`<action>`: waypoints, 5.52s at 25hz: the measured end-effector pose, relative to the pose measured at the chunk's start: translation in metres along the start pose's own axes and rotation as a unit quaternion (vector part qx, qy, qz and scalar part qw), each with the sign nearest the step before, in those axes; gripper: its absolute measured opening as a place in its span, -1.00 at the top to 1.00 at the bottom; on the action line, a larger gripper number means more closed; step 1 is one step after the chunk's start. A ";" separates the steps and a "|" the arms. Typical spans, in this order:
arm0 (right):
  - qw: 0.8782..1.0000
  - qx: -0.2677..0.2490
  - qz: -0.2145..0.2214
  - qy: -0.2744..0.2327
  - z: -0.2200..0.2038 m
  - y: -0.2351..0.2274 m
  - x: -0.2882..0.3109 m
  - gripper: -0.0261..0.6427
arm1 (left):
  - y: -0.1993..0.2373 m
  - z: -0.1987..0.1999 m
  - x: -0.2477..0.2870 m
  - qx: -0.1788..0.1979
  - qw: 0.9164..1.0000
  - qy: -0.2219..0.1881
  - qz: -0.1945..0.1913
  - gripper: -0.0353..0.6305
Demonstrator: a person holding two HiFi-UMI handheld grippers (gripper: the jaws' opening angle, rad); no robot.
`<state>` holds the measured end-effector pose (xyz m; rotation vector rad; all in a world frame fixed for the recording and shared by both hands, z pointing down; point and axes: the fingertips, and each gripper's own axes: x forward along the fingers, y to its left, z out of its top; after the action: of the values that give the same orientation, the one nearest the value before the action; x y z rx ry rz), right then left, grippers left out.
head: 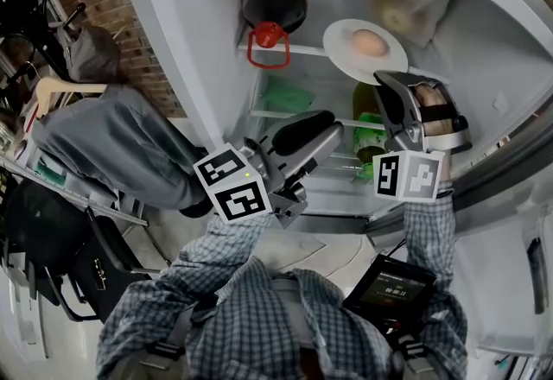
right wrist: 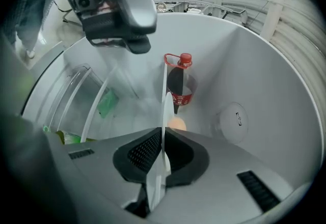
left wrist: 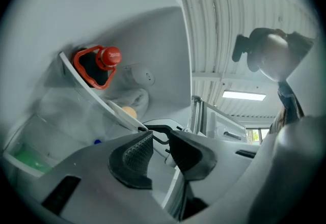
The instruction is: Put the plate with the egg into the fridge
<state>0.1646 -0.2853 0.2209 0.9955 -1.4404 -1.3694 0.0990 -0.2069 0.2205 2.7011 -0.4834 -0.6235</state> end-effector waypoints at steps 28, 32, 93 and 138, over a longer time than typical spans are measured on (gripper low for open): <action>1.000 0.021 0.011 -0.006 0.005 -0.004 0.034 0.87 | 0.006 0.027 0.024 0.208 0.972 0.009 0.110 0.87; 1.000 0.027 0.008 -0.009 0.005 -0.003 0.034 0.87 | 0.023 0.029 0.047 0.235 0.962 0.019 0.138 0.87; 0.827 0.556 0.021 -0.083 0.074 0.118 -0.058 0.86 | 0.066 -0.112 -0.042 0.161 0.954 0.147 0.207 0.87; 0.798 0.597 0.049 -0.069 0.084 0.149 -0.062 0.90 | 0.068 -0.147 -0.066 0.130 0.951 0.191 0.207 0.87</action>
<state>0.1051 -0.1918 0.3651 1.5301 -2.4918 -0.2957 0.0950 -0.2067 0.3953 2.7285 -1.0420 0.0856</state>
